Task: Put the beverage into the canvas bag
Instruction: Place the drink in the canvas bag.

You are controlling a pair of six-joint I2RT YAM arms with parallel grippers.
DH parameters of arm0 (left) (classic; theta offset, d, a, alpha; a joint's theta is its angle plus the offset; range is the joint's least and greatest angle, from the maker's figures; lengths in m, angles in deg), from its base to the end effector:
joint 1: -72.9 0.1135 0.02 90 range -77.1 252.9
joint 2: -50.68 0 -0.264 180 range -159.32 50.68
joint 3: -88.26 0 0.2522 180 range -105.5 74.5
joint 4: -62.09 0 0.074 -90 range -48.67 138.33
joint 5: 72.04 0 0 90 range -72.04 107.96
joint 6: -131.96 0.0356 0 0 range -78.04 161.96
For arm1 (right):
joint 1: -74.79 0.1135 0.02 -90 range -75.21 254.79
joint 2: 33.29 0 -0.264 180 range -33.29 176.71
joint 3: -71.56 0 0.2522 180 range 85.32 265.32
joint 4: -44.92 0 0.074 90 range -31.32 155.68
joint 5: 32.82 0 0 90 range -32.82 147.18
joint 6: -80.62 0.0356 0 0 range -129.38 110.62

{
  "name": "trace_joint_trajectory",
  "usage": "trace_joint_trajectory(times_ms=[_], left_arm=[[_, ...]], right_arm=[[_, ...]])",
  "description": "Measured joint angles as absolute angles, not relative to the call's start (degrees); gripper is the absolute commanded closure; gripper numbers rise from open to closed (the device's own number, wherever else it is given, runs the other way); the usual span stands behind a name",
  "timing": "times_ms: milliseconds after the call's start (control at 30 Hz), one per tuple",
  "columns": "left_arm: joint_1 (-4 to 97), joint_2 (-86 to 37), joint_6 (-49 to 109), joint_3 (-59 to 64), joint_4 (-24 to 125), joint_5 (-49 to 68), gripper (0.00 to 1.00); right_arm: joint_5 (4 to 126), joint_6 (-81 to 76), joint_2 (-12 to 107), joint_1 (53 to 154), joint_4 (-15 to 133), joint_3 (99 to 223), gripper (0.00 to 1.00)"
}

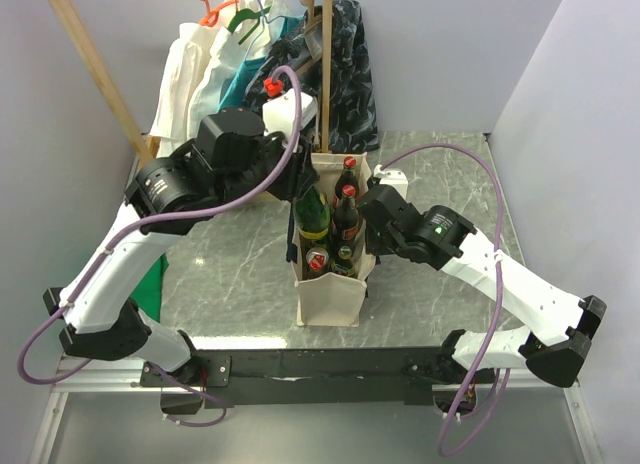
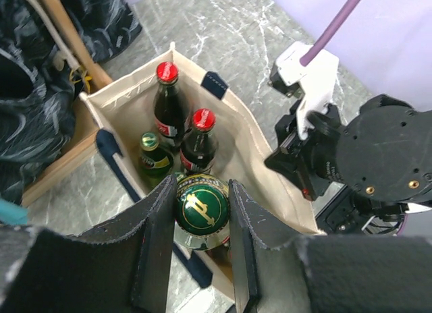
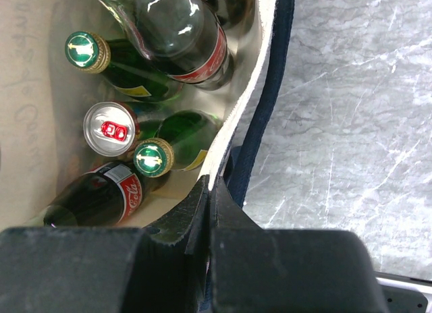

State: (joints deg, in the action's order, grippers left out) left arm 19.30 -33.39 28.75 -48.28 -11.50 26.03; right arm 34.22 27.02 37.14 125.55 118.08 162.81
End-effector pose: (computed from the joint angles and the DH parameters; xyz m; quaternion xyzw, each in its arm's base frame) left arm 0.1513 -0.1969 0.5367 0.2467 0.7858 -0.2621 0.5029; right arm 0.1579 0.1713 0.3674 -0.0522 0.9283 0.0816 0.3590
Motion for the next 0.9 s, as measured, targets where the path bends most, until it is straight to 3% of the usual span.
trace_joint_trajectory(times_ms=[900], left_arm=[[14.5, -35.5, 28.5, -42.3, -8.0, 21.1, 0.99]], right_arm=[[34.2, 27.0, 37.0, 125.5, 117.9, 162.8, 1.00]])
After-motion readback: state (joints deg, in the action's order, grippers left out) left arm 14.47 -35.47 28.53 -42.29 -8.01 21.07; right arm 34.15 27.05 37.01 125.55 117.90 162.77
